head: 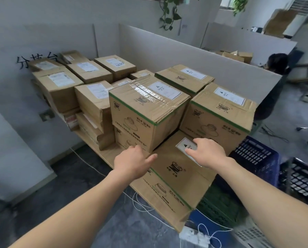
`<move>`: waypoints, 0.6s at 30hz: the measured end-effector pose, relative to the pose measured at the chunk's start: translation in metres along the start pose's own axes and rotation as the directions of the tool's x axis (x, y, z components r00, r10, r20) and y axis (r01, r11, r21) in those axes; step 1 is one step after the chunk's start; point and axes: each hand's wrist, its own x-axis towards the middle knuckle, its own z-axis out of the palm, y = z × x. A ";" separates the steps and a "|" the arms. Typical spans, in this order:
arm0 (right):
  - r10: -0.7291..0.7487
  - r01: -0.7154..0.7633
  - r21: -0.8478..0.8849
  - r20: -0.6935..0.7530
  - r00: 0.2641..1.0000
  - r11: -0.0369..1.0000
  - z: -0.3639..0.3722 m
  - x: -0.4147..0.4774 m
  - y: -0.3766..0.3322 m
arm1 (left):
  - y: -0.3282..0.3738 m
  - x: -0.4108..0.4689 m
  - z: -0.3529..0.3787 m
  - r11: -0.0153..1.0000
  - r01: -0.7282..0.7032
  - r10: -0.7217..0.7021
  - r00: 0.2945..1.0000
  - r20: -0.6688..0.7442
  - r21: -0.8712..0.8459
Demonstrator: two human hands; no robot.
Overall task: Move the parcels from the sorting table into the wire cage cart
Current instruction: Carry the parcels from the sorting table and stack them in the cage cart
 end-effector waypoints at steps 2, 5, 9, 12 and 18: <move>0.002 -0.002 -0.001 0.024 1.000 1.000 0.010 0.007 0.013 | 0.006 0.000 0.009 1.000 0.023 -0.023 0.999 0.028 -0.006; -0.011 0.010 0.011 0.055 0.998 1.000 0.023 0.019 0.030 | 0.014 -0.002 0.024 0.996 0.080 -0.079 0.996 0.049 -0.024; -0.059 0.058 0.019 0.084 0.995 0.998 0.036 0.037 0.051 | 0.029 -0.005 0.039 0.991 0.125 -0.123 0.992 0.038 -0.042; -0.096 0.094 0.029 0.091 0.991 0.995 0.043 0.049 0.064 | 0.041 -0.005 0.049 0.986 0.154 -0.151 0.988 0.042 -0.066; -0.191 0.193 -0.024 0.071 0.979 0.981 0.053 0.065 0.081 | 0.056 -0.004 0.065 0.973 0.209 -0.209 0.978 0.009 -0.097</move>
